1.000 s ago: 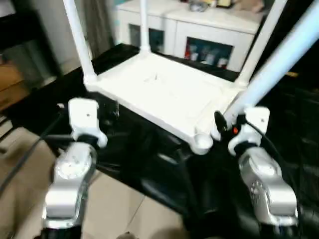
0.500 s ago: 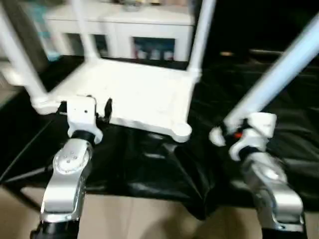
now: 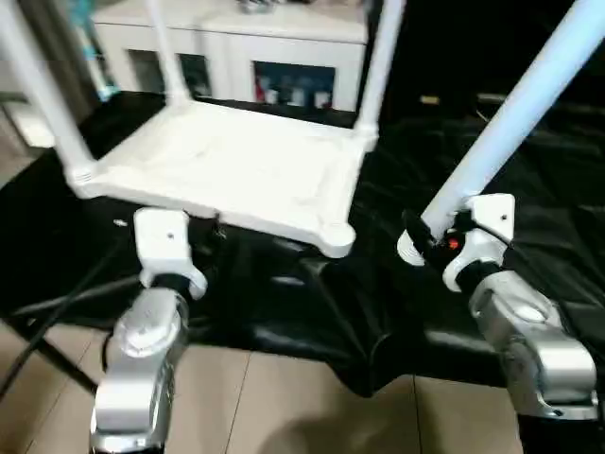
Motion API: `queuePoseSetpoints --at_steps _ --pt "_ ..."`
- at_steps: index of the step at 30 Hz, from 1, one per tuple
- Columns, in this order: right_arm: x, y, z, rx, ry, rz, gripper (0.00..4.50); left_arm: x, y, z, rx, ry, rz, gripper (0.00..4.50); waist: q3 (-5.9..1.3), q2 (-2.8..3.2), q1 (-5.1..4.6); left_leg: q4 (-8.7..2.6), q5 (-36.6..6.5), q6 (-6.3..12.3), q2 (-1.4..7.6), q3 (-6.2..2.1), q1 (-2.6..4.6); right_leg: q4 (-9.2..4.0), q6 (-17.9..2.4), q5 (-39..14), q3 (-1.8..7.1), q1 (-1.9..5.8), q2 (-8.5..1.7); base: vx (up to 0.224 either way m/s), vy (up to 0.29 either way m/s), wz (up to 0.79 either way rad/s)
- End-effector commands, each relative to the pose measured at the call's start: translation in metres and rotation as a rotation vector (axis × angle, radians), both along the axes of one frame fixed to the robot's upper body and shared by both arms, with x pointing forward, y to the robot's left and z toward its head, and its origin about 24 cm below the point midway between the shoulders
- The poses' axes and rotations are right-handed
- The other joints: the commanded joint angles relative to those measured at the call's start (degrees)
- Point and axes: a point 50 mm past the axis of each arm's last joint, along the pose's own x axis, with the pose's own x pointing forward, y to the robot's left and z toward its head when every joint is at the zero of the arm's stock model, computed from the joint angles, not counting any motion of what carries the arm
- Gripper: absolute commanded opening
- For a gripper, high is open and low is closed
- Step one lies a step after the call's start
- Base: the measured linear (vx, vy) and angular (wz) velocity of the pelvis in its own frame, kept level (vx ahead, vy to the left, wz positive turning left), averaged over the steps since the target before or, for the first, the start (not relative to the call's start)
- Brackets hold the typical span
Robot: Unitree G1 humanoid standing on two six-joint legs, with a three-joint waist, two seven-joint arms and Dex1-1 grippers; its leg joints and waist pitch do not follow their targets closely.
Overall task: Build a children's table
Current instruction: Pick table leg
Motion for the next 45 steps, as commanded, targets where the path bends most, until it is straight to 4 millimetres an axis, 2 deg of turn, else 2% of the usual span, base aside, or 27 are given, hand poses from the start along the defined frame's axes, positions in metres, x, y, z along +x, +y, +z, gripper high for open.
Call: queuePoseSetpoints --at_steps 1,2,6,9,11,13,17,18,19,24,28,29,30,31,32,33,34,35,36,37,38,40,41,42,43,44,45 --pt "-0.004 0.005 0.004 0.016 -0.014 0.007 1.90 0.001 -0.001 0.010 -0.014 -0.033 -0.033 2.86 -2.00 1.14 -0.49 -5.60 -25.22 -1.18 2.23 -1.11 1.57 -6.46 -1.21 -29.79 2.10 1.78 -4.00 -0.020 0.054 -0.02" --pt "-0.005 0.008 0.005 0.020 -0.018 0.009 1.90 0.002 0.002 0.011 -0.022 -0.038 -0.032 2.86 -1.48 0.88 -1.04 -5.75 -31.48 -0.87 1.91 -1.18 2.95 -7.42 -0.77 -34.68 1.30 1.78 -3.72 -0.020 0.054 -0.02" --pt "-0.007 0.010 0.003 0.044 -0.020 0.007 1.90 0.011 0.005 0.012 -0.048 -0.029 -0.008 2.86 -0.62 2.04 -2.72 -6.00 -38.00 1.22 1.68 -1.14 5.58 -9.00 0.03 -37.64 -1.57 2.83 -3.10 -0.001 0.014 -0.01" --pt "-0.007 0.010 0.004 0.049 -0.021 0.011 1.90 0.013 0.003 0.014 -0.061 -0.033 -0.020 2.86 -0.74 2.58 -3.94 -7.16 -39.28 1.06 2.20 -1.78 4.79 -7.85 -1.07 -32.88 -1.02 4.66 -4.15 0.026 0.006 -0.05" --pt "-0.007 0.007 0.004 0.041 -0.021 -0.003 1.90 0.015 -0.001 0.014 -0.070 -0.026 -0.041 2.86 -1.40 2.11 -3.72 -5.82 -26.20 2.56 0.32 -0.37 2.75 -8.74 -3.02 -37.39 0.93 6.29 -5.51 0.074 0.005 -0.09" --pt "-0.006 0.006 0.004 0.039 -0.024 -0.010 1.90 0.015 -0.003 0.013 -0.075 -0.021 -0.050 2.86 -2.18 1.96 -3.31 -5.60 -16.30 4.75 0.13 -0.06 1.25 -8.24 -5.28 -33.81 1.78 7.79 -5.39 0.089 -0.003 -0.02" --pt "-0.005 0.005 0.004 0.037 -0.026 -0.015 1.90 0.018 -0.008 0.010 -0.094 -0.007 -0.070 2.86 -3.64 2.83 -3.54 -5.22 -4.26 10.03 0.50 -0.22 3.08 -5.22 -14.03 -10.92 0.86 7.32 -3.47 0.129 -0.008 0.06" --pt "-0.005 0.005 0.004 0.036 -0.026 -0.014 1.90 0.018 -0.009 0.010 -0.095 -0.006 -0.070 2.86 -3.64 2.83 -3.54 -5.22 -4.26 10.03 0.50 -0.22 3.08 -5.22 -14.03 -10.92 0.86 7.32 -3.47 0.150 -0.011 0.09" --pt "-0.004 0.005 0.005 0.030 -0.028 -0.005 1.90 0.019 -0.010 0.009 -0.099 -0.005 -0.068 2.86 -4.25 2.58 -3.10 -4.16 2.41 14.06 -0.57 -0.12 2.34 -4.24 -16.00 -3.53 1.12 8.42 -3.36 0.141 0.001 0.09" --pt "0.001 0.005 0.002 0.017 -0.020 0.012 1.90 0.014 -0.011 0.002 -0.103 0.007 -0.051 2.86 -4.90 1.38 -1.71 -1.98 14.39 21.77 -2.35 -0.84 1.72 -1.95 -15.15 6.83 1.59 9.51 -2.04 0.138 0.000 0.13" --pt "0.003 0.011 0.003 0.018 -0.018 0.035 1.90 0.012 -0.008 0.001 -0.108 0.012 -0.036 2.86 -4.91 1.40 -1.96 -1.02 23.06 24.74 -1.12 -3.93 5.94 1.01 -10.92 10.11 1.08 6.48 -0.57 0.132 -0.032 0.11" --pt "0.003 0.015 0.002 0.013 -0.016 0.051 1.90 0.010 -0.006 -0.002 -0.105 0.018 -0.026 2.86 -4.71 1.24 -3.17 -0.89 25.58 26.85 1.83 -7.37 10.82 2.65 -7.87 4.69 1.41 1.25 -1.99 0.125 -0.057 0.10" --pt "0.002 0.016 0.002 0.010 -0.014 0.054 1.90 0.010 -0.005 -0.003 -0.102 0.021 -0.022 2.86 -5.27 0.81 -3.43 -0.19 27.23 26.92 1.69 -7.93 11.60 3.15 -6.96 5.03 2.20 1.20 -2.62 0.091 -0.079 0.04" --pt "0.001 0.017 0.002 0.006 -0.012 0.058 1.90 0.010 -0.003 -0.003 -0.099 0.024 -0.018 2.86 -4.22 0.04 -2.11 2.14 23.09 23.95 -4.10 -5.02 6.15 1.48 -7.24 12.09 5.41 6.62 -2.23 0.096 -0.070 0.01" --pt "0.001 0.018 0.002 0.005 -0.012 0.059 1.90 0.010 -0.002 -0.003 -0.099 0.024 -0.016 2.86 -3.51 -1.53 1.37 7.11 0.57 18.42 -7.90 -1.92 -5.01 -2.21 -9.43 24.56 13.62 17.48 -6.31 0.096 -0.070 0.01" --pt "0.000 0.019 0.003 0.006 -0.013 0.062 1.90 0.011 -0.001 -0.002 -0.103 0.025 -0.016 2.86 -3.19 -0.72 2.45 8.37 -3.19 14.03 -5.43 -2.83 -5.59 -2.54 -9.83 29.44 14.68 16.54 -8.47 0.114 0.023 0.25" --pt "-0.001 0.019 0.004 0.007 -0.014 0.063 1.90 0.011 -0.001 -0.002 -0.106 0.025 -0.017 2.86 -3.08 -0.82 3.11 7.83 -2.07 6.08 -3.99 -3.15 -6.39 -1.86 -8.79 36.01 12.74 15.59 -5.94 0.083 0.057 0.28" --pt "-0.002 0.019 0.004 0.008 -0.015 0.064 1.90 0.011 -0.001 -0.002 -0.107 0.025 -0.018 2.86 -3.26 0.79 3.15 3.30 4.55 4.48 -3.63 -3.14 -5.59 -1.59 -4.75 33.17 8.89 14.48 -2.09 0.083 0.057 0.28" --pt "-0.003 0.019 0.003 0.008 -0.014 0.066 1.90 0.012 -0.001 -0.003 -0.104 0.028 -0.023 2.86 -3.26 0.79 3.15 3.30 4.55 4.48 -3.63 -3.14 -5.59 -1.59 -4.75 33.17 8.89 14.48 -2.09 -0.054 0.038 0.01" --pt "-0.007 0.017 0.000 0.002 -0.006 0.060 1.90 0.013 -0.001 -0.005 -0.090 0.035 -0.035 2.86 -3.59 5.44 0.92 -3.27 2.85 12.74 3.84 -8.12 1.95 2.05 4.39 7.51 1.96 7.52 0.64 -0.089 0.039 -0.19" --pt "-0.008 0.015 -0.001 -0.001 -0.002 0.051 1.90 0.014 -0.001 -0.005 -0.090 0.036 -0.038 2.86 -4.41 5.66 -2.01 -3.91 3.70 29.06 8.94 -14.66 7.45 9.10 3.76 -13.26 1.67 1.07 -0.51 -0.089 0.039 -0.19" --pt "-0.008 0.014 -0.002 -0.002 -0.001 0.046 1.90 0.014 -0.001 -0.005 -0.093 0.035 -0.039 2.86 -4.64 5.15 -1.37 -2.73 2.98 31.08 7.61 -12.93 6.63 10.14 4.12 -11.66 2.43 -0.58 -1.48 0.000 0.000 0.00" --pt "-0.007 0.013 0.000 0.003 -0.007 0.036 1.90 0.015 -0.001 -0.003 -0.087 0.032 -0.052 2.86 -3.36 4.59 -1.71 -5.16 -2.63 28.14 4.51 -9.04 3.06 9.89 5.98 -4.90 2.05 0.03 -0.76 0.000 0.000 0.00" --pt "-0.007 0.013 0.001 0.002 -0.010 0.033 1.90 0.016 -0.002 -0.003 -0.083 0.033 -0.068 2.86 -2.88 4.20 -1.55 -6.11 -7.28 26.29 3.57 -7.67 2.11 8.60 5.21 -2.96 2.05 0.58 -0.83 0.000 0.000 0.00" --pt "-0.006 0.012 0.002 0.001 -0.014 0.030 1.90 0.017 -0.004 -0.002 -0.078 0.032 -0.092 2.86 -2.52 3.34 -1.63 -5.99 -11.75 24.32 2.35 -6.74 1.97 5.76 3.83 -1.09 2.56 0.73 -1.42 -0.025 -0.075 -0.03" --pt "-0.006 0.011 0.002 0.001 -0.016 0.026 1.90 0.017 -0.007 -0.002 -0.088 0.031 -0.130 2.86 -1.11 0.56 -0.95 -4.30 -20.19 16.39 -1.67 -3.20 -1.22 -3.21 3.13 -8.91 5.49 3.52 -4.41 -0.025 -0.075 -0.03" --pt "-0.006 0.010 0.002 0.001 -0.017 0.024 1.90 0.017 -0.010 -0.002 -0.083 0.037 -0.166 2.86 -2.22 -0.23 0.61 3.28 -10.41 10.83 -3.29 -2.26 -1.77 -6.60 4.86 -34.78 9.73 6.19 -10.40 -0.009 -0.121 -0.10"
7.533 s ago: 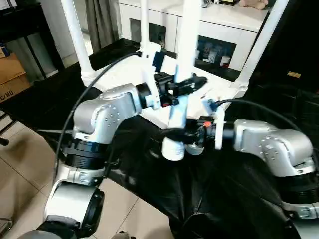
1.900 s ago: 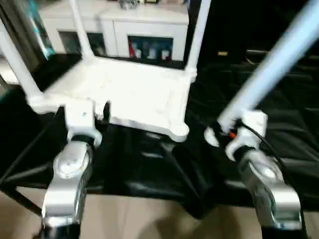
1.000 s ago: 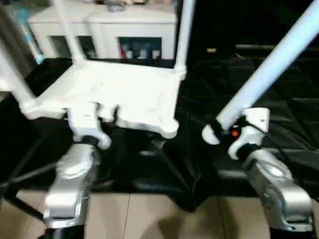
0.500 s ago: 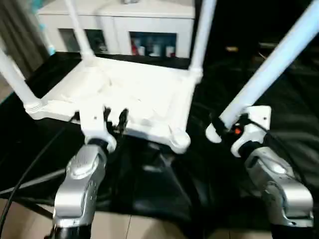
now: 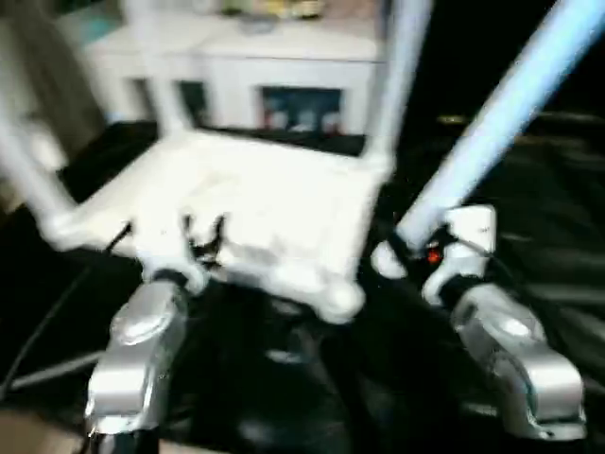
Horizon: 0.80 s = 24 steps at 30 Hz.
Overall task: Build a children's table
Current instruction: Pick table leg, then rotate table base
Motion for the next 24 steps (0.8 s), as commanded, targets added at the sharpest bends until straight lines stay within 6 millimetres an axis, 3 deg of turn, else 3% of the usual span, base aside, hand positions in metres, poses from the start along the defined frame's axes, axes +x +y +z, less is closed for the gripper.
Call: queuePoseSetpoints --at_steps 1,2,3,4,5,6,7,8,9,11,13,14,17,22,24 --pt "0.001 0.000 0.007 0.009 -0.030 -0.002 1.90 0.002 -0.003 0.000 0.016 0.007 -0.072 2.86 -2.94 -1.94 2.01 1.09 -2.67 4.51 1.92 -0.85 -3.52 -11.33 2.13 -32.38 7.76 5.84 -10.00 0.045 -0.111 -0.13" --pt "0.002 -0.002 0.007 0.010 -0.032 -0.003 1.90 0.001 -0.009 0.001 0.005 -0.001 -0.165 2.86 -3.28 -1.85 2.55 -3.32 8.05 1.22 2.19 -1.12 -3.77 -8.55 3.99 -16.03 5.04 4.81 -5.16 0.045 -0.111 -0.13" --pt "0.002 -0.004 0.007 0.010 -0.035 0.005 1.90 0.001 -0.013 0.001 0.000 -0.007 -0.257 3.03 -3.54 -1.49 2.44 -4.37 10.75 0.89 2.48 -0.85 -2.84 -8.03 3.25 -9.10 4.04 4.09 -3.87 0.043 -0.082 -0.05" --pt "0.003 -0.005 0.007 0.007 -0.039 0.016 1.90 0.002 -0.017 0.002 0.008 -0.014 -0.336 3.14 -3.61 -0.33 2.02 -5.09 12.67 0.74 3.49 -0.84 -2.52 -6.69 0.62 4.14 2.84 3.11 -2.75 0.000 0.000 0.00" --pt "0.004 -0.007 0.009 0.003 -0.046 0.037 1.90 0.003 -0.021 0.000 0.053 0.009 -0.455 3.21 -4.16 -0.22 2.10 -4.89 13.54 -0.52 3.79 -0.53 -1.85 -5.69 -1.85 13.93 2.65 2.59 -1.95 0.000 0.000 0.00" --pt "0.004 -0.007 0.009 0.003 -0.047 0.038 1.90 0.003 -0.021 0.000 0.055 0.010 -0.458 3.21 -4.67 0.37 2.00 -4.89 14.36 -1.33 3.99 -0.60 -1.54 -5.05 -3.66 17.66 2.38 2.77 -1.84 0.000 0.000 0.00" --pt "0.004 -0.008 0.010 0.004 -0.050 0.044 1.90 0.004 -0.023 -0.002 0.091 0.022 -0.504 3.26 -5.02 0.82 1.86 -4.72 15.35 -2.16 4.24 -0.62 -1.53 -4.53 -6.72 23.49 2.04 2.92 -1.61 0.000 0.000 0.00" --pt "0.006 -0.010 0.012 0.001 -0.053 0.053 1.90 0.007 -0.026 -0.005 0.189 0.046 -0.593 3.40 -4.85 0.82 1.92 -4.96 13.87 -2.43 4.54 -0.62 -1.30 -4.78 -8.76 24.14 1.85 2.50 -1.52 0.000 0.000 0.00" --pt "0.007 -0.011 0.013 -0.001 -0.054 0.055 1.90 0.008 -0.027 -0.006 0.215 0.053 -0.616 3.56 -4.72 0.99 2.01 -5.13 11.66 -2.27 4.60 -0.54 -1.09 -5.12 -9.48 21.91 1.77 2.17 -1.49 0.000 0.000 0.00" --pt "0.010 -0.014 0.016 -0.004 -0.056 0.074 1.90 0.011 -0.029 -0.013 0.356 0.124 -0.777 3.65 -4.05 0.97 1.92 -6.24 2.06 -2.77 5.12 -0.12 -0.90 -6.07 -11.82 11.59 1.83 2.05 -2.16 0.000 0.000 0.00" --pt "0.012 -0.016 0.018 -0.009 -0.056 0.095 1.90 0.014 -0.028 -0.017 0.437 0.183 -0.910 3.68 -3.82 0.81 1.93 -6.78 -2.51 -3.02 5.35 0.30 -0.54 -6.62 -12.26 5.14 1.91 1.79 -2.54 -0.027 0.022 0.00" --pt "0.012 -0.017 0.018 -0.016 -0.053 0.115 1.90 0.018 -0.025 -0.020 0.494 0.225 -1.000 3.68 -3.81 1.04 1.87 -7.05 -4.16 -3.19 5.55 0.70 -0.40 -6.92 -12.52 2.44 1.94 1.68 -2.86 -0.053 0.044 0.01" --pt "0.012 -0.017 0.017 -0.027 -0.046 0.142 1.90 0.024 -0.020 -0.022 0.556 0.273 -1.073 3.68 -3.65 0.87 1.44 -7.46 -7.26 -4.10 5.78 1.18 -0.55 -7.36 -12.81 -0.80 2.13 1.59 -3.29 -0.017 0.012 0.00" --pt "0.011 -0.016 0.016 -0.032 -0.041 0.158 1.90 0.037 -0.017 -0.021 0.646 0.293 -1.121 3.40 -3.86 0.78 1.59 -7.27 -6.44 -3.65 5.94 1.72 -0.68 -7.51 -13.20 -1.38 2.25 1.47 -3.71 0.000 0.000 0.00" --pt "0.009 -0.014 0.015 -0.039 -0.040 0.170 1.90 0.047 -0.018 -0.020 0.695 0.295 -1.133 3.15 -3.93 1.17 1.78 -7.10 -6.33 -3.72 5.87 1.97 -0.72 -7.71 -12.90 -2.27 2.36 1.41 -3.70 0.000 0.000 0.00"
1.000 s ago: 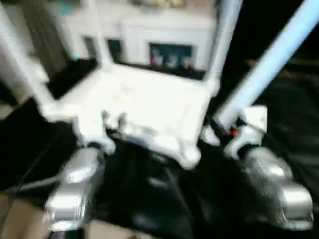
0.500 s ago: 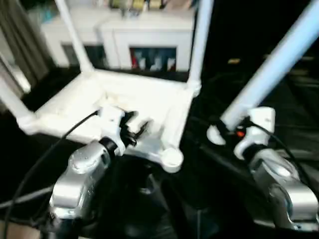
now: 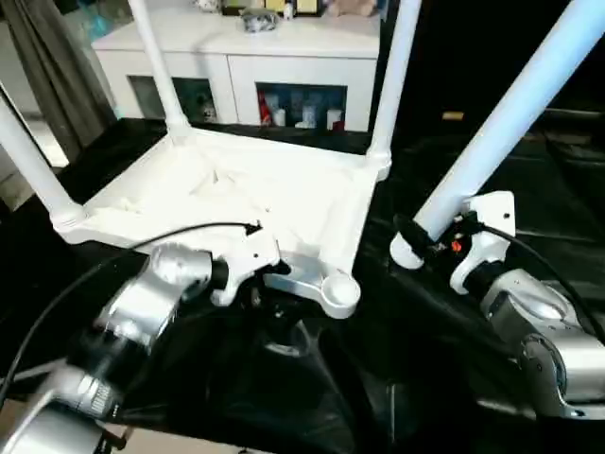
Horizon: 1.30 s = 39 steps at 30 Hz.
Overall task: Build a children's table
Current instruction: Rotate table base
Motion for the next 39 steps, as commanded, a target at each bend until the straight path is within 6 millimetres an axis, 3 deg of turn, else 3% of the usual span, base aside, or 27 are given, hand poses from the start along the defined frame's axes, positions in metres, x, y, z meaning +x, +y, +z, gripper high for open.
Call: queuePoseSetpoints --at_steps 1,2,3,4,6,7,8,9,11,12,13,15,16,17,21,27,28,29,30,35,37,39 --pt "0.000 0.002 0.003 0.000 -0.011 0.024 1.90 0.006 0.001 0.003 0.040 -0.024 -0.025 3.10 -3.21 -0.38 0.20 -4.86 -9.33 -0.90 3.18 -0.92 1.08 -4.84 -12.30 -4.82 2.09 2.21 -4.29 0.000 0.000 0.00" --pt "-0.001 0.003 0.002 -0.002 -0.010 0.030 1.90 0.012 -0.001 0.004 0.055 -0.031 -0.046 3.05 -3.29 -0.47 0.28 -4.82 -8.74 -0.78 3.18 -0.96 1.02 -4.77 -12.34 -3.90 2.09 2.29 -4.31 0.000 0.000 0.00" --pt "-0.002 0.003 0.002 -0.004 -0.009 0.034 1.90 0.014 -0.002 0.004 0.062 -0.028 -0.062 2.96 -3.34 0.35 0.32 -4.73 -8.20 -0.92 3.17 -0.97 1.02 -4.64 -12.68 -2.27 2.06 2.22 -4.32 0.000 0.000 0.00" --pt "-0.002 0.003 0.002 -0.005 -0.009 0.034 1.90 0.015 -0.002 0.004 0.064 -0.027 -0.065 2.96 -3.30 -0.04 0.26 -4.74 -8.18 -0.74 3.12 -0.90 0.97 -4.80 -12.72 -1.77 2.05 2.23 -4.22 0.000 0.000 0.00" --pt "-0.004 0.003 0.002 -0.013 -0.009 0.039 1.90 0.019 -0.004 0.004 0.087 -0.010 -0.092 2.82 -3.52 -0.08 0.34 -4.57 -6.74 -0.28 3.15 -0.94 0.79 -4.39 -13.54 1.87 2.01 2.54 -4.28 0.000 0.000 0.00" --pt "-0.004 0.003 0.002 -0.014 -0.010 0.039 1.90 0.020 -0.005 0.004 0.100 -0.011 -0.100 2.67 -3.63 0.41 0.42 -4.53 -6.00 0.00 3.29 -1.07 0.70 -4.08 -14.11 3.68 1.95 2.66 -4.47 0.000 0.000 0.00" --pt "-0.005 0.003 0.002 -0.016 -0.011 0.039 1.90 0.022 -0.005 0.003 0.120 -0.010 -0.112 2.67 -3.52 0.13 0.32 -4.52 -6.13 0.31 3.16 -0.94 0.69 -4.38 -14.05 3.56 1.92 2.53 -4.30 0.000 0.000 0.00" --pt "-0.006 0.002 0.002 -0.016 -0.011 0.039 1.90 0.023 -0.005 0.003 0.130 -0.008 -0.118 2.62 -3.53 0.55 0.28 -4.55 -6.73 0.15 3.23 -1.02 0.80 -4.42 -14.28 3.56 1.91 2.66 -4.36 0.000 0.000 0.00" --pt "-0.008 0.002 0.001 -0.027 -0.012 0.038 1.90 0.025 -0.006 0.001 0.165 -0.004 -0.147 2.53 -3.54 0.57 0.26 -4.50 -6.68 0.39 3.23 -1.03 0.70 -4.40 -14.71 4.22 1.97 2.90 -4.44 0.000 0.000 0.00" --pt "-0.008 0.002 0.001 -0.027 -0.012 0.038 1.90 0.026 -0.006 0.001 0.167 -0.003 -0.149 2.27 -3.53 0.54 0.30 -4.43 -6.65 0.52 3.20 -0.95 0.73 -4.46 -14.83 4.16 1.99 2.86 -4.41 0.000 0.000 0.00" --pt "-0.008 0.002 0.000 -0.028 -0.012 0.037 1.90 0.026 -0.006 0.001 0.171 -0.003 -0.154 2.21 -3.59 1.17 0.44 -4.43 -6.60 0.59 3.30 -1.06 0.78 -4.33 -15.23 4.08 1.97 2.89 -4.58 0.000 0.000 0.00" --pt "-0.008 0.002 0.000 -0.029 -0.013 0.034 1.90 0.028 -0.006 0.000 0.191 -0.005 -0.161 2.13 -3.45 0.72 0.35 -4.49 -7.06 0.73 3.25 -0.99 0.75 -4.59 -15.30 3.18 1.97 2.95 -4.44 0.000 0.000 0.00" --pt "-0.009 0.002 0.000 -0.029 -0.013 0.032 1.90 0.028 -0.006 -0.001 0.203 -0.005 -0.167 2.02 -3.38 1.33 0.38 -4.54 -7.53 0.50 3.33 -1.06 0.79 -4.57 -15.34 1.88 1.99 2.92 -4.56 0.000 0.000 0.00" --pt "-0.010 0.003 -0.001 -0.030 -0.014 0.029 1.90 0.029 -0.006 -0.003 0.226 -0.002 -0.176 1.81 -3.34 1.37 0.31 -4.59 -8.14 0.31 3.42 -1.09 0.86 -4.72 -15.34 1.16 2.04 2.89 -4.55 0.000 0.000 0.00" --pt "-0.010 0.003 -0.002 -0.035 -0.013 0.027 1.90 0.030 -0.004 -0.005 0.262 0.013 -0.174 1.66 -3.32 1.20 0.34 -4.64 -7.62 0.41 3.47 -1.10 0.75 -4.65 -15.71 1.60 2.07 3.03 -4.61 0.000 0.000 0.00" --pt "-0.009 0.004 -0.002 -0.039 -0.015 0.032 1.90 0.031 0.002 -0.009 0.316 0.078 -0.128 1.07 -3.23 1.25 0.23 -4.69 -7.47 0.91 3.60 -1.12 0.82 -4.64 -16.22 1.89 2.04 2.94 -4.73 0.000 0.000 0.00" --pt "-0.008 0.005 -0.002 -0.037 -0.014 0.034 1.90 0.032 0.001 -0.009 0.301 0.103 -0.107 0.94 -3.17 0.80 0.25 -4.74 -7.16 1.19 3.57 -1.11 0.71 -4.71 -16.35 2.11 2.05 3.02 -4.75 0.000 0.000 0.00" --pt "-0.007 0.005 -0.002 -0.036 -0.014 0.037 1.90 0.032 -0.001 -0.008 0.285 0.125 -0.089 0.86 -3.24 1.07 0.36 -4.63 -6.59 1.46 3.52 -1.05 0.80 -4.61 -16.65 2.33 2.02 2.91 -4.81 0.000 0.000 0.00" --pt "-0.006 0.006 -0.002 -0.035 -0.014 0.039 1.90 0.032 -0.004 -0.008 0.250 0.139 -0.077 0.81 -3.17 0.79 0.39 -4.62 -6.58 1.61 3.50 -0.96 0.79 -4.73 -16.77 1.93 2.05 2.88 -4.87 0.000 0.000 0.00" --pt "-0.001 0.009 -0.003 -0.032 -0.015 0.053 1.90 0.032 -0.015 -0.013 0.115 0.209 0.057 0.48 -3.26 0.80 0.52 -4.56 -5.42 2.98 3.67 -0.97 0.64 -4.46 -17.94 3.82 1.97 2.92 -5.00 0.000 0.000 0.00" --pt "0.001 0.010 -0.002 -0.029 -0.017 0.053 1.90 0.030 -0.017 -0.017 0.086 0.238 0.098 0.42 -3.17 0.28 0.44 -4.59 -4.96 3.76 3.56 -0.92 0.41 -4.53 -17.93 3.95 1.90 3.02 -5.02 0.000 0.000 0.00" --pt "0.004 0.010 -0.002 -0.023 -0.019 0.053 1.90 0.028 -0.018 -0.020 0.053 0.269 0.142 0.34 -3.17 0.41 0.40 -4.53 -4.49 4.24 3.61 -0.88 0.40 -4.51 -17.93 3.62 1.87 2.96 -4.98 0.000 0.000 0.00"
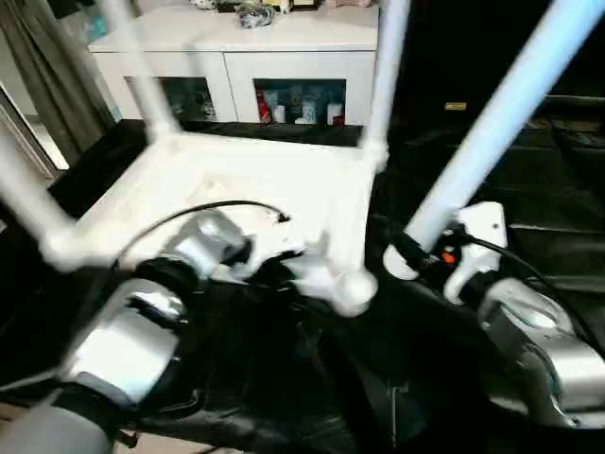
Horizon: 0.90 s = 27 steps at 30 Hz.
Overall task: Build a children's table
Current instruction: Rotate table base
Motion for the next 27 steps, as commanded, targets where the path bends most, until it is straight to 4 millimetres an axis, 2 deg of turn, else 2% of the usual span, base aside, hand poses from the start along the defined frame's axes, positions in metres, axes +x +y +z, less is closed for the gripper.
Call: queuePoseSetpoints --at_steps 1,2,3,4,5,6,9,10,13,15,17,22,27 --pt "0.005 0.002 0.006 0.007 -0.031 0.004 1.90 -0.007 0.013 -0.014 -0.029 0.075 0.129 0.29 -3.53 -1.60 0.70 -4.14 -4.86 4.02 3.23 -1.09 0.53 -4.20 -17.71 3.28 1.88 3.10 -4.97 0.000 0.000 0.00" --pt "0.006 0.002 0.006 0.009 -0.031 0.005 1.90 -0.008 0.012 -0.014 -0.042 0.078 0.137 0.25 -3.58 -1.71 0.68 -4.10 -3.81 4.70 3.24 -1.06 0.35 -4.12 -17.53 3.59 1.83 3.21 -5.04 0.000 0.000 0.00" --pt "0.007 0.003 0.006 0.013 -0.030 0.009 1.90 -0.011 0.010 -0.014 -0.077 0.063 0.145 0.21 -3.65 -2.03 0.65 -4.07 -3.67 4.85 3.30 -0.94 0.46 -4.11 -17.50 3.60 1.86 3.17 -5.01 0.000 0.000 0.00" --pt "0.008 0.003 0.006 0.013 -0.029 0.011 1.90 -0.012 0.008 -0.013 -0.097 0.045 0.145 0.12 -3.53 -2.11 0.59 -4.14 -3.44 5.11 3.32 -0.97 0.29 -4.15 -17.33 2.75 1.78 3.15 -4.93 0.000 0.000 0.00" --pt "0.009 0.003 0.006 0.015 -0.029 0.013 1.90 -0.013 0.007 -0.012 -0.108 0.036 0.148 0.08 -3.53 -1.92 0.68 -4.12 -3.62 5.13 3.37 -0.91 0.43 -4.23 -17.17 2.09 1.78 2.97 -4.88 0.000 0.000 0.00" --pt "0.010 0.003 0.006 0.018 -0.027 0.017 1.90 -0.015 0.006 -0.012 -0.116 0.020 0.152 0.04 -3.53 -2.32 0.56 -4.18 -3.78 5.29 3.55 -0.82 0.48 -4.30 -16.99 1.73 1.86 2.89 -4.81 0.000 0.000 0.00" --pt "0.012 0.005 0.006 0.028 -0.015 0.032 1.90 -0.026 0.004 -0.016 -0.096 -0.031 0.117 0.01 -3.47 -2.07 0.53 -4.49 -4.36 4.93 3.95 -1.01 0.55 -4.17 -16.38 0.52 1.78 2.73 -4.88 0.000 0.000 0.00" --pt "0.012 0.005 0.006 0.029 -0.013 0.034 1.90 -0.027 0.004 -0.016 -0.092 -0.035 0.114 0.01 -3.31 -2.09 0.45 -4.48 -4.83 4.81 3.71 -0.78 0.65 -4.46 -16.14 -0.34 1.81 2.39 -4.59 0.000 0.000 0.00" --pt "0.015 0.008 0.005 0.030 0.007 0.073 1.90 -0.033 0.002 -0.017 -0.108 -0.085 0.109 0.00 -3.19 -2.29 0.39 -4.59 -5.88 4.27 3.75 -0.75 0.60 -4.56 -15.75 -1.74 1.89 2.49 -4.70 0.000 0.000 0.00" --pt "0.018 0.013 0.001 0.008 0.050 0.142 1.90 -0.034 -0.002 -0.012 -0.154 -0.179 0.091 0.00 -3.11 -2.39 0.36 -4.69 -6.07 3.82 3.69 -0.70 0.51 -4.71 -15.18 -2.67 1.88 2.51 -4.56 0.000 0.000 0.00" --pt "0.020 0.015 -0.001 -0.004 0.064 0.164 1.90 -0.035 -0.003 -0.010 -0.168 -0.210 0.091 0.00 -3.29 -2.19 0.50 -4.57 -5.36 3.63 3.75 -0.69 0.70 -4.57 -15.04 -1.60 1.92 2.37 -4.56 0.000 0.000 0.00" --pt "0.031 0.019 -0.002 -0.003 0.062 0.165 1.90 -0.036 -0.005 -0.005 -0.264 -0.189 0.093 0.00 -3.42 -2.40 0.60 -4.33 -3.23 4.04 3.43 -0.42 0.50 -4.25 -15.59 1.40 1.88 2.38 -4.64 0.000 0.000 0.00" --pt "0.040 0.023 -0.001 -0.008 0.054 0.175 1.90 -0.036 0.007 -0.012 -0.190 -0.158 0.062 0.00 -3.56 -2.37 0.64 -4.27 -2.12 4.80 3.46 -0.40 0.48 -4.05 -15.56 2.79 1.81 2.39 -4.59 0.000 0.000 0.00"
